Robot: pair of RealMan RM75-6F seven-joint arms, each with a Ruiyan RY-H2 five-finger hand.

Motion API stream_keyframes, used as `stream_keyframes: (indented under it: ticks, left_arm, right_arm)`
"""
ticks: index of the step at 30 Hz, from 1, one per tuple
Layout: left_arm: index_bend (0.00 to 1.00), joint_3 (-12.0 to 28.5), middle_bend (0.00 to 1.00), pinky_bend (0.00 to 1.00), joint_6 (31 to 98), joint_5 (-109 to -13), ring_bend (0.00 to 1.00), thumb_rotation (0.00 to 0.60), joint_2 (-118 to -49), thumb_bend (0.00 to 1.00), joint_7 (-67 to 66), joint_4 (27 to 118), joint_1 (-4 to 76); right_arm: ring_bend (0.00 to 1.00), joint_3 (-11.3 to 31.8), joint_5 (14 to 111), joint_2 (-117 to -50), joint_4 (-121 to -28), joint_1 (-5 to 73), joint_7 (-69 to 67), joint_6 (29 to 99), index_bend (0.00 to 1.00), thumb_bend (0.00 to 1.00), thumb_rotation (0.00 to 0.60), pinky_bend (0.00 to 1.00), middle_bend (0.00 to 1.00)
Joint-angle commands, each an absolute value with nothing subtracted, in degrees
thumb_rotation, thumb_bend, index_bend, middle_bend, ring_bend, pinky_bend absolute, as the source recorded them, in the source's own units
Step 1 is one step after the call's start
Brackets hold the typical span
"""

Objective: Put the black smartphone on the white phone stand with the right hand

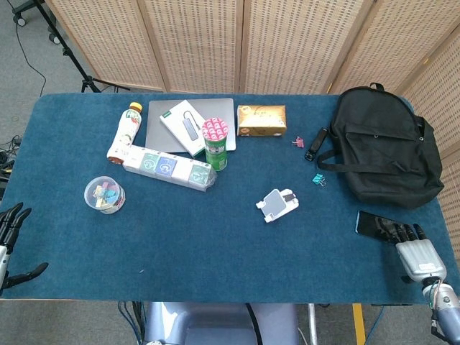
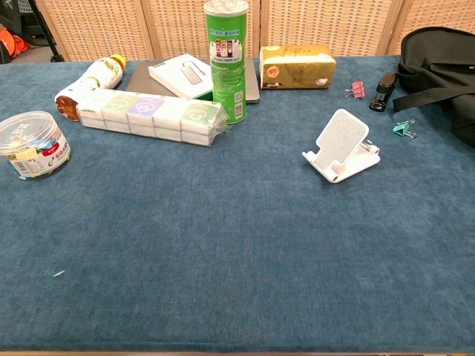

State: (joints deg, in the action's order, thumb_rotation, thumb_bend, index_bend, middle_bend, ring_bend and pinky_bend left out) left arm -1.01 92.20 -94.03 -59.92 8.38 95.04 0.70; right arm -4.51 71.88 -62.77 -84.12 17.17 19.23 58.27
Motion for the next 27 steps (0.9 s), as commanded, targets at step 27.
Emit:
stream_keyframes:
  ticks: [27]
  left_arm:
    - [0.02,-1.1,0.0,0.07,93.2,-94.6,0.0,0.6,-59.1,0.0,11.1,94.6,0.4]
  right_arm:
    - [0.08,4.7,52.1,-69.4,-92.5,21.8,22.0,57.5,0.18,0.0,0.6,0.12,0.13]
